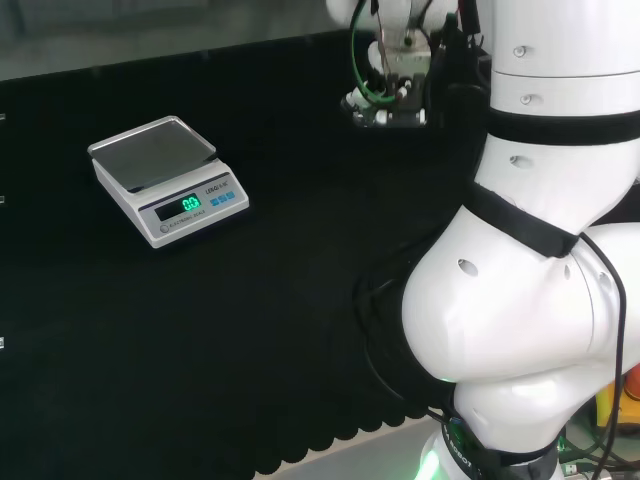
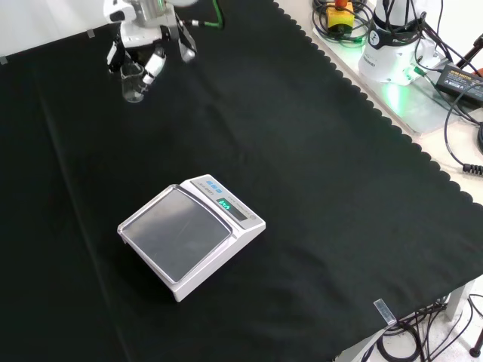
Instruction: Pick up the beaker.
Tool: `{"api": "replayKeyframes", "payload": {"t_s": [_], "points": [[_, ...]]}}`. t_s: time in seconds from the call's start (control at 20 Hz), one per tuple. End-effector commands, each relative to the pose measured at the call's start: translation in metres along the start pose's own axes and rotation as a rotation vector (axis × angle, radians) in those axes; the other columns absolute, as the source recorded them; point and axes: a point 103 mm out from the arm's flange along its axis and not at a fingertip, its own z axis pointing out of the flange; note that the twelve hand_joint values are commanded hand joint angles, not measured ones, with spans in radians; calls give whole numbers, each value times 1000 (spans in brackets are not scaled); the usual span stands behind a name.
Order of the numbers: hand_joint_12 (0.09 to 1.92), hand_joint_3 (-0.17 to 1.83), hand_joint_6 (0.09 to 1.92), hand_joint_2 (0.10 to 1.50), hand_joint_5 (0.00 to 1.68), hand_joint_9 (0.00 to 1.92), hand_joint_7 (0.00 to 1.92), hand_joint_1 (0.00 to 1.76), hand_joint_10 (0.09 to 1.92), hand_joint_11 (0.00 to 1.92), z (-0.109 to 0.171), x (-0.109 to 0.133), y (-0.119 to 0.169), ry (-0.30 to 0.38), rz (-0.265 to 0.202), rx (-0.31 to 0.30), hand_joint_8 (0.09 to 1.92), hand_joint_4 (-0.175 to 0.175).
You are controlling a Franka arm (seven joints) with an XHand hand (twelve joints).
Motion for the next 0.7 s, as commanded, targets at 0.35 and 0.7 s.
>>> {"api": "replayKeyframes", "payload": {"t_s": [0.35, 0.7], "points": [[693, -29, 554, 1014, 1260, 1790, 1654, 1185, 87, 1546, -183, 16, -97, -133, -309, 105, 133, -109], [690, -41, 525, 1015, 1277, 1796, 1671, 1186, 87, 1547, -172, 60, -142, -61, -220, 99, 112, -105]]}}
